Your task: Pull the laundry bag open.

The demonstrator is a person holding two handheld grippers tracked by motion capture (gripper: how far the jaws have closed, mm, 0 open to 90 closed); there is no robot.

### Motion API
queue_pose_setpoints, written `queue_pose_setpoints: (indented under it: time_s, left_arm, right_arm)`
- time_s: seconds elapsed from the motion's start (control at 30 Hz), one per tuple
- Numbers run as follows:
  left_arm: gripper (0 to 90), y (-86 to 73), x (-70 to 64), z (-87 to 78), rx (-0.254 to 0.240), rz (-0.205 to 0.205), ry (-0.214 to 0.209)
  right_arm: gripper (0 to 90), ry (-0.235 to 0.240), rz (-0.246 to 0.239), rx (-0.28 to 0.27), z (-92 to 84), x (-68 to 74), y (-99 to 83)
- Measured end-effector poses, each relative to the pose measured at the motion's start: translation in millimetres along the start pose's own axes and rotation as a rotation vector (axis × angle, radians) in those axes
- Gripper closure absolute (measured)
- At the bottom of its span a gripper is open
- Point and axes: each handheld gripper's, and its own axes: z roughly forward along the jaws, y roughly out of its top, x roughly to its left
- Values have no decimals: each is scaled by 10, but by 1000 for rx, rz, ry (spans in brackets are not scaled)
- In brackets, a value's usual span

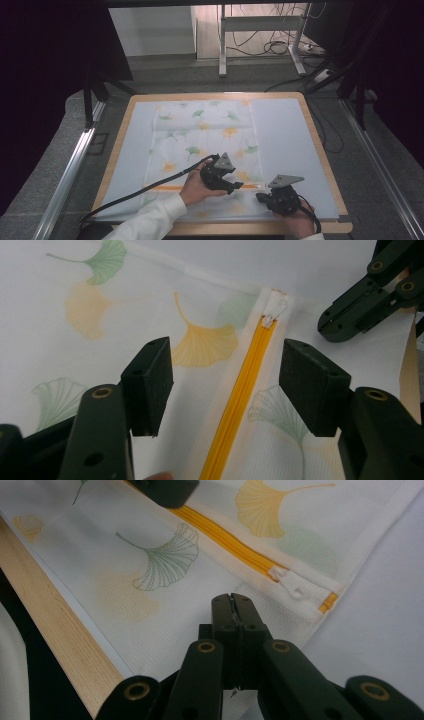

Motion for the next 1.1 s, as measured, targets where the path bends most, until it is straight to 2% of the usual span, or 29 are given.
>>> queue_pose_setpoints:
  time_s: [0.2, 0.43, 0.47, 0.53, 0.57, 0.6, 0.63, 0.67, 0.8, 0.9, 1.1]
  left_arm:
    - [380, 55, -66, 107, 2, 9, -10]
    - [385, 106, -83, 207, 12, 14, -10]
    - [386, 119, -88, 238, 16, 17, -11]
    - [386, 137, -80, 257, 40, 48, -8]
    - [388, 142, -91, 278, 30, 37, -9]
    - [388, 151, -82, 288, 43, 50, -8]
    - [388, 156, -93, 307, 37, 39, -8]
    - [388, 166, -87, 323, 50, 54, -5]
    - [389, 189, -103, 388, 50, 53, -9]
    - [390, 215, -113, 450, 62, 71, -11]
    - [393, 242, -129, 507, 55, 61, -12]
  right_arm:
    - [891, 3, 1, 0, -1, 1, -1]
    - [892, 4, 3, -2, -13, -4, -7]
    - [891, 5, 5, -5, -32, -13, -14]
    - [891, 7, 13, -4, -36, -14, -20]
    - [892, 6, 13, -3, -30, -12, -23]
    - [891, 7, 10, 1, -26, -10, -25]
    - [891, 8, 13, 6, -23, -2, -25]
    - [891, 10, 10, 6, -20, 2, -26]
    - [892, 15, 7, 12, -13, 17, -25]
    - [891, 21, 10, 19, -4, 24, -29]
    - [891, 23, 7, 33, 16, 30, -32]
